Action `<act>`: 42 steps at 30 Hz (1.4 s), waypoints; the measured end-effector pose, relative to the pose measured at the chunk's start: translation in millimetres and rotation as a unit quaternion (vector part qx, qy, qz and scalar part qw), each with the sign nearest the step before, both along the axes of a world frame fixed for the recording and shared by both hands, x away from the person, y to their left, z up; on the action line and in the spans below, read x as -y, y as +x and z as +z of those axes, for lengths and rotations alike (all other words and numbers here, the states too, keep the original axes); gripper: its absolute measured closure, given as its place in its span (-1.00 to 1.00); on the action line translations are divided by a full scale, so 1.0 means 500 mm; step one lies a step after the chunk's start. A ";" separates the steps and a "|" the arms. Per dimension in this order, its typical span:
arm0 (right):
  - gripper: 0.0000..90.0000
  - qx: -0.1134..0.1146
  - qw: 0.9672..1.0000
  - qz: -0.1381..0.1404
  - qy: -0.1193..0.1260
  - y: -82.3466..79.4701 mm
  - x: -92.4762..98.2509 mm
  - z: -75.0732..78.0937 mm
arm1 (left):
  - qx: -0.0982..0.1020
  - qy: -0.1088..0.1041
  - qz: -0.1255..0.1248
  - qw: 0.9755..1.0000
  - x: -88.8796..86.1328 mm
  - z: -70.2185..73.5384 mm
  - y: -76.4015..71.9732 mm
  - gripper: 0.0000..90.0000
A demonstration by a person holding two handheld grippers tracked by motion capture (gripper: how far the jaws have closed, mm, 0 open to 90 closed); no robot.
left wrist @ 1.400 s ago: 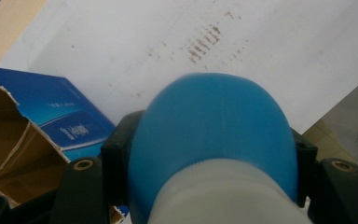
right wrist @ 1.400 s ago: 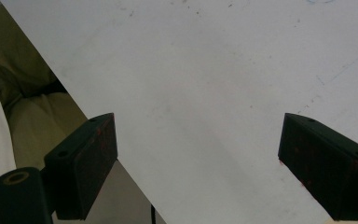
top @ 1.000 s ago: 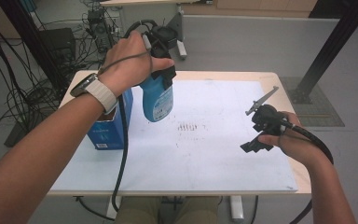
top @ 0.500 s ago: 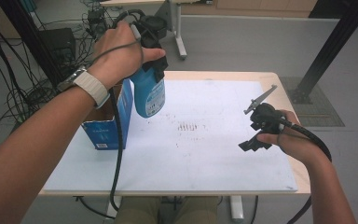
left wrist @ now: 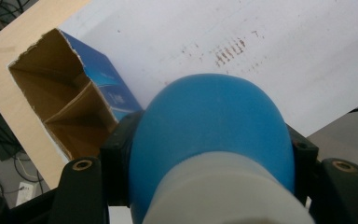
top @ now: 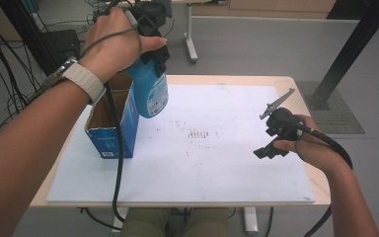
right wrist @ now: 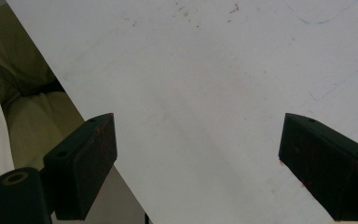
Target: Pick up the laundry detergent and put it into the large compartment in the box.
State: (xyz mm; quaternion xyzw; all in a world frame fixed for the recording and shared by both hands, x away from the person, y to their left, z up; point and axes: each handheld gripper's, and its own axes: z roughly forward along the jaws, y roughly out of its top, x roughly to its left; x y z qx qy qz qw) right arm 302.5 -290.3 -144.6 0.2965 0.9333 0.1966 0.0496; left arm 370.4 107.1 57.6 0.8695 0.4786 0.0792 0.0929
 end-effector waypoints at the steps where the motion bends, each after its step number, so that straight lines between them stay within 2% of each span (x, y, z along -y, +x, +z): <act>1: -0.75 -0.001 1.000 0.000 0.000 0.001 0.000 0.000 | 0.000 -0.002 0.004 1.000 -0.004 0.003 0.000 -0.16; 8: -0.75 0.001 1.000 0.005 0.001 0.007 -0.001 0.001 | -0.004 -0.003 0.025 1.000 -0.023 0.023 0.005 -0.17; 9: -0.75 0.000 1.000 0.005 0.001 0.008 0.000 0.001 | -0.001 -0.008 0.035 0.999 -0.028 0.023 0.003 -0.17; 11: -0.75 0.003 1.000 0.006 0.001 0.008 0.002 0.001 | -0.009 0.000 0.030 1.000 -0.033 0.029 0.010 -0.17; 13: -0.75 0.003 1.000 0.004 0.002 0.008 0.003 0.000 | -0.009 -0.002 0.040 0.999 -0.041 0.031 0.011 -0.17; 18: -0.75 0.002 1.000 0.004 0.001 0.010 0.008 -0.002 | -0.007 -0.004 0.063 0.998 -0.061 0.031 0.012 -0.17; 31: -0.75 -0.002 1.000 0.010 0.003 0.025 0.005 -0.008 | -0.002 -0.006 0.091 0.996 -0.102 0.051 0.016 -0.17; 42: -0.75 -0.004 1.000 0.014 0.007 0.039 0.000 -0.015 | -0.002 -0.011 0.126 0.992 -0.140 0.053 0.021 -0.17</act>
